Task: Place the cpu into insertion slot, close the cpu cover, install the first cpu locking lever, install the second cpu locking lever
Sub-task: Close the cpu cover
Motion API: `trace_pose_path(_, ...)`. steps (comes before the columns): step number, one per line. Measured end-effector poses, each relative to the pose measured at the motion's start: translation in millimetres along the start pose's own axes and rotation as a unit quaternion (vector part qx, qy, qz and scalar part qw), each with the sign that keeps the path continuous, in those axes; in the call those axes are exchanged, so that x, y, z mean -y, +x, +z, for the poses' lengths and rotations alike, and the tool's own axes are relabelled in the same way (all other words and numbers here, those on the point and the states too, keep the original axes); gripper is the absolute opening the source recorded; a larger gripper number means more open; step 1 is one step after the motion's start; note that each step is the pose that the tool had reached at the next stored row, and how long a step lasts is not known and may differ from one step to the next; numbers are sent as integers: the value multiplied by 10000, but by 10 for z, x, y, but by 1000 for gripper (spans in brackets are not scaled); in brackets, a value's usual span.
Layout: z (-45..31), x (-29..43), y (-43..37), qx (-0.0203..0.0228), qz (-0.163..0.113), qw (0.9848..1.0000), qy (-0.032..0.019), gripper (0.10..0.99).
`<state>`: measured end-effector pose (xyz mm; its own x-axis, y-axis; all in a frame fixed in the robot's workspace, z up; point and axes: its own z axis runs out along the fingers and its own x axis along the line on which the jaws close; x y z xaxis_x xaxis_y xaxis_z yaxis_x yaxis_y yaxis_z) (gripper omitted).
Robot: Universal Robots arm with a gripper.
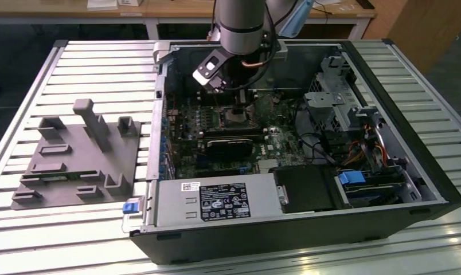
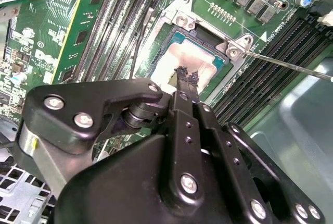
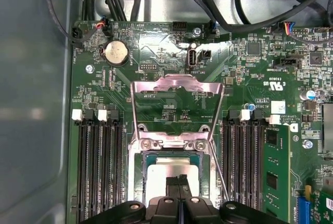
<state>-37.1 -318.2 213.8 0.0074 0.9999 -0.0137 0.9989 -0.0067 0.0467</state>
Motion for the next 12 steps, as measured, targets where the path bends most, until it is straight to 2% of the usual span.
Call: trace_pose_path(12, -35, -2, 0, -5, 0, 10000, 0, 106)
